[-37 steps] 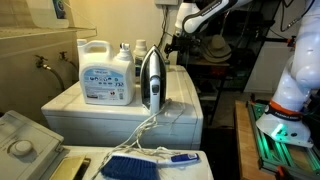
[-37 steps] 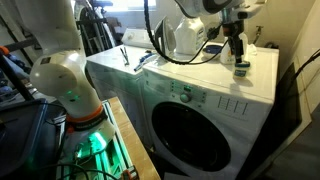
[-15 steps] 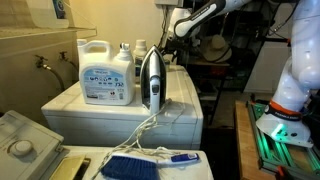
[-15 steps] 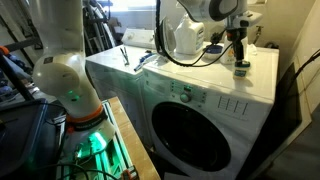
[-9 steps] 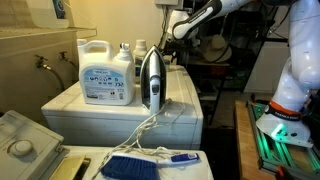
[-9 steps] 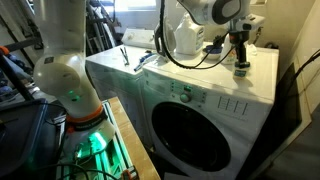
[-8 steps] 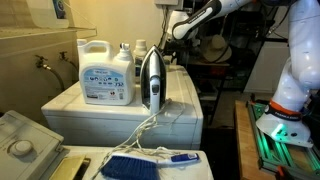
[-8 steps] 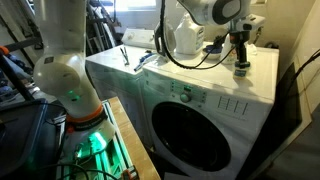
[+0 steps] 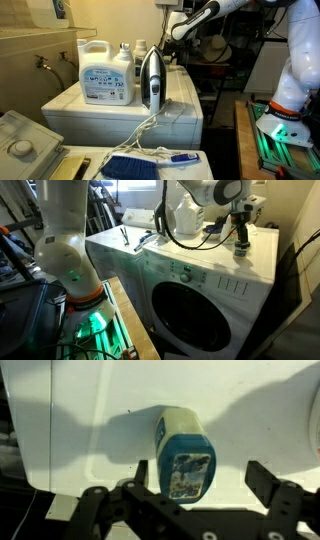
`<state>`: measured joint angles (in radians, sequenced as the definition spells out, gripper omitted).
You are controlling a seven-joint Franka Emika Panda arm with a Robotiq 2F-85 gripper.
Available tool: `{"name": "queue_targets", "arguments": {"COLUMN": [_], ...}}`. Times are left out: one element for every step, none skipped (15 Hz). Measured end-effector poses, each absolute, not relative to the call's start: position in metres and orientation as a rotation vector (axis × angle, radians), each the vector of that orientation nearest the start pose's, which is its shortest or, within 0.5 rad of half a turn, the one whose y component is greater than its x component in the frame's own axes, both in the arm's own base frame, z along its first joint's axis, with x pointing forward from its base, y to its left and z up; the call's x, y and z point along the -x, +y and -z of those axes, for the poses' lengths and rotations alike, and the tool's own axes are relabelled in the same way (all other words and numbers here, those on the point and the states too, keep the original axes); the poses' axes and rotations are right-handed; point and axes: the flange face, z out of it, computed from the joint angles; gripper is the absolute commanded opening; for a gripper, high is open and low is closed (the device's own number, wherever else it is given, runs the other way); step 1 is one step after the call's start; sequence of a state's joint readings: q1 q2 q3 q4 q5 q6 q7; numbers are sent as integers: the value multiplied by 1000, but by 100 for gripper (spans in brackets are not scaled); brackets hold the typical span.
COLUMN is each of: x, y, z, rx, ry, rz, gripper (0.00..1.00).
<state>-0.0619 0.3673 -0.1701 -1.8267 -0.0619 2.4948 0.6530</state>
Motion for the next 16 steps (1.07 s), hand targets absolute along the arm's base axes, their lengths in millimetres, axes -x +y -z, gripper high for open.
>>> {"name": "queue_targets", "arguments": {"x": [-651, -651, -651, -652, -652, -652, -652, -651, -651, -652, -652, -652, -652, -652, -652, -652], "y": [-143, -143, -143, -143, -143, -144, -144, -145, -146, -147, -147, -147, -147, -146, -146, -145], "z": [-369, -369, -370, -370, -371, -371, -371, -371, -371, -372, -371, -371, -371, -371, -371, -372], "rx": [2878, 2878, 2878, 2878, 2878, 2880, 2881, 2884, 2886, 2888, 2889, 2889, 2890, 2890, 2891, 2891], "ry": [1252, 1251, 1251, 1250, 1250, 1251, 1252, 1253, 1253, 1255, 1255, 1255, 1255, 1254, 1253, 1252], "rz": [508, 510, 512, 513, 515, 516, 517, 517, 520, 522, 521, 522, 522, 522, 522, 522], "gripper": [86, 84, 73, 65, 57, 47, 37, 32, 30, 29, 29, 29, 29, 44, 76, 77]}}
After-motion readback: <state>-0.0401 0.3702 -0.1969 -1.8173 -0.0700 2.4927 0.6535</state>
